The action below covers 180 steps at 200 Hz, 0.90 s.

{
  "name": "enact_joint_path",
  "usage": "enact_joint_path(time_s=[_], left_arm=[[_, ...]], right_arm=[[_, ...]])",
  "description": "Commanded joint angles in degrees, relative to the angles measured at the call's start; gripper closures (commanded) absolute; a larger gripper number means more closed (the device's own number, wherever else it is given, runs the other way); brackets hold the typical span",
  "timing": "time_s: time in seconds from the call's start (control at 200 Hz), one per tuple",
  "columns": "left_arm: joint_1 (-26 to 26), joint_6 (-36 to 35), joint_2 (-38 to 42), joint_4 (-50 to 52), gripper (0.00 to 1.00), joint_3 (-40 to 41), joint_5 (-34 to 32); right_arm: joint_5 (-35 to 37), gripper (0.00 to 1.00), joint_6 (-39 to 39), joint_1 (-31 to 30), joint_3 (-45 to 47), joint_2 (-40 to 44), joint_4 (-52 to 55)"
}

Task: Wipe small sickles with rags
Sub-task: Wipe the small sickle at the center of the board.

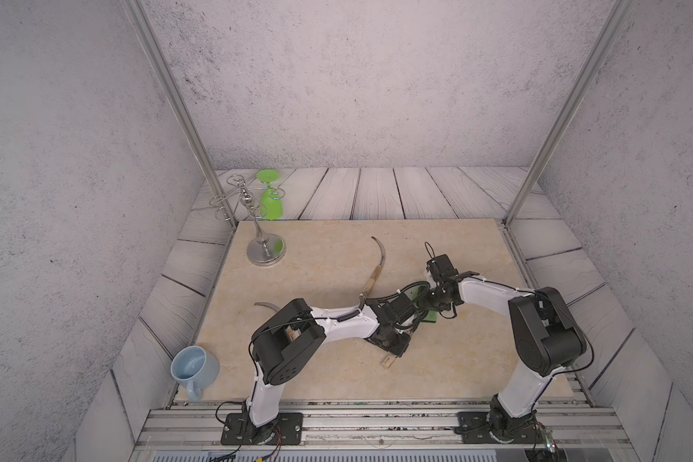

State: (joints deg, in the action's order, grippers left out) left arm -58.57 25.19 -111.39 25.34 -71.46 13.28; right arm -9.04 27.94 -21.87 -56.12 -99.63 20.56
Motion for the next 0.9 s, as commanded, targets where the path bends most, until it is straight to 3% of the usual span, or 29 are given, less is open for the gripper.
enact_joint_path(time_s=[0.0, 0.42, 0.766, 0.896], left_arm=[[2.6, 0.9, -0.8, -2.4, 1.00, -1.4, -4.8], [4.2, 0.3, -1.3, -1.8, 1.00, -1.9, -4.9], [4.5, -1.1, -0.9, 0.1, 1.00, -1.7, -5.3], [4.6, -1.6, -1.4, 1.5, 0.98, -2.3, -5.6]], right_arm=[[-7.4, 0.71, 3.8, -3.8, 8.0, -1.4, 11.0], [-11.1, 0.71, 8.6, -7.2, 14.1, 11.7, 10.6], [4.0, 0.71, 5.4, -5.9, 3.3, 24.7, 28.5], [6.6, 0.71, 3.0, -4.0, -0.9, 26.8, 31.8]])
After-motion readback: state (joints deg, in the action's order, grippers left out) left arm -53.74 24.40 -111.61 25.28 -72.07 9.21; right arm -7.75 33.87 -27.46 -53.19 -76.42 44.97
